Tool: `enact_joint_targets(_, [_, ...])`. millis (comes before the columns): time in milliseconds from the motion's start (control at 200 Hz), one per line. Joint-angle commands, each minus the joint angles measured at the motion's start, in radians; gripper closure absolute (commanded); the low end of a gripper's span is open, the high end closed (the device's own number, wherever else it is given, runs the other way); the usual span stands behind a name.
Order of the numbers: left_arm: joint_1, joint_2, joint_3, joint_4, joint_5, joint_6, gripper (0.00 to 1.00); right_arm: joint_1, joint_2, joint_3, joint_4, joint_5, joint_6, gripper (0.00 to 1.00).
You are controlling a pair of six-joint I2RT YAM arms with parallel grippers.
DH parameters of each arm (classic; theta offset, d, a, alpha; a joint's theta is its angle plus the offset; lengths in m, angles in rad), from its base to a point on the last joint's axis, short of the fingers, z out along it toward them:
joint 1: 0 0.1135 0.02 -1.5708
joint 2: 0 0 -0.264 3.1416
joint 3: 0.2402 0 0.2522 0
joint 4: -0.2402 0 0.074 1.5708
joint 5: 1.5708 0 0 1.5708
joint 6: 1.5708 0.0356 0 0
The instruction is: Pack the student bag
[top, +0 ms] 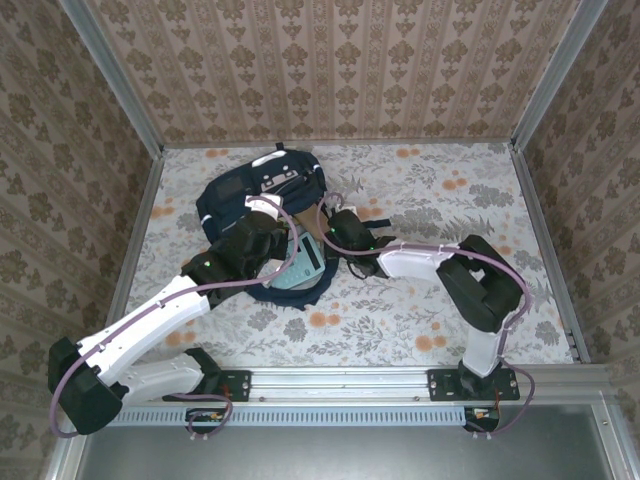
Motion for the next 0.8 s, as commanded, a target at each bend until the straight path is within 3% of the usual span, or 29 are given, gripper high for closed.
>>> enact_joint_targets(0, [-0.013,-0.026,0.022,0.078,0.010,0.014,1.00,-0.011,0.055,0.056,-0.006,-0.004,0.016,0.91])
enact_joint_targets(795, [-0.015,0.008,0.029,0.084,0.046,0.018,1.00,-0.010,0.099,0.198,0.156,-0.122,0.022,0.89])
